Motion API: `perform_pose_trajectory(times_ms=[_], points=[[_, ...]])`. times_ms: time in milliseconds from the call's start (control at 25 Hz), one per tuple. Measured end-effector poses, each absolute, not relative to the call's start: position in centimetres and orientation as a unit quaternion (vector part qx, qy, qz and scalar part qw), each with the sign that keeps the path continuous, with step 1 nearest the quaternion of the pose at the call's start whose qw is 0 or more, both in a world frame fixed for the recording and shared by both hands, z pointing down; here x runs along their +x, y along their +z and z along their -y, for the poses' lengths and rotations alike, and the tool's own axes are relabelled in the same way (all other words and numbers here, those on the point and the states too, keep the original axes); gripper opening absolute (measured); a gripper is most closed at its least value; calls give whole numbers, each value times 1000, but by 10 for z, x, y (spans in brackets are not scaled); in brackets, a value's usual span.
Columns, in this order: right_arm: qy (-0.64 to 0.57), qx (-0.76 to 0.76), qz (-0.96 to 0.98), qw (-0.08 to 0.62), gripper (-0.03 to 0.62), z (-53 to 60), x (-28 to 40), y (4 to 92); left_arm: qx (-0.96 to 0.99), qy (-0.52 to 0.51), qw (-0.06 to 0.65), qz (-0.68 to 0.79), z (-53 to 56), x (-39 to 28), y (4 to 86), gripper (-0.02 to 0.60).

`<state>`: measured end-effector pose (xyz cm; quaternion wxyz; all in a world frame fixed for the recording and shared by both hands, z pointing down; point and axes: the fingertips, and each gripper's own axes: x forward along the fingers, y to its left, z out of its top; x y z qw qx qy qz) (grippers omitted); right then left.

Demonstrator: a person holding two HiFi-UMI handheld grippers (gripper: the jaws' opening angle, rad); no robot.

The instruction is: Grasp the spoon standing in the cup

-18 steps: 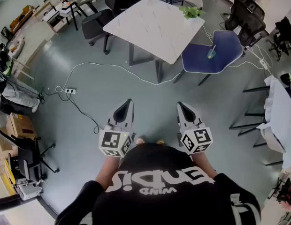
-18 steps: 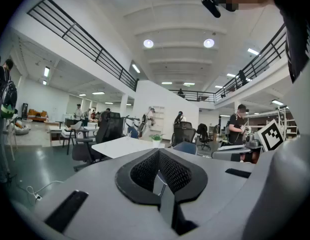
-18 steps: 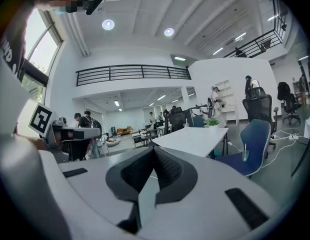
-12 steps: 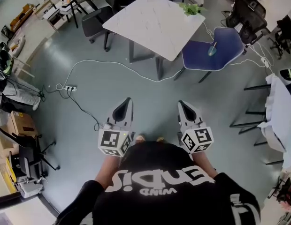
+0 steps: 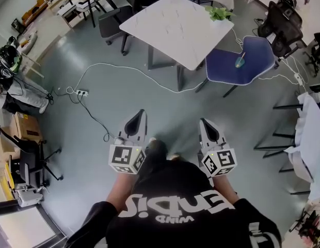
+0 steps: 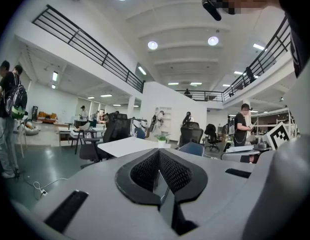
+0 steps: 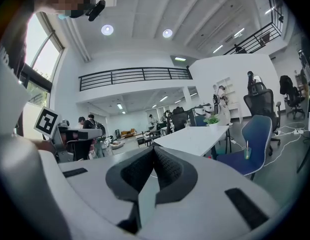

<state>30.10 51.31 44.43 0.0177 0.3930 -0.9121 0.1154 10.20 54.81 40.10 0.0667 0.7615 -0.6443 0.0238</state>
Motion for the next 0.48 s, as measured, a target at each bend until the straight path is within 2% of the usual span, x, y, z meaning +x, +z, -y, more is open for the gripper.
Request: perform_pose_trajectory(times_ms=[480], points=[[123, 403, 907, 24, 12, -436, 286, 455, 764, 19, 71, 640, -469, 83, 410, 14]])
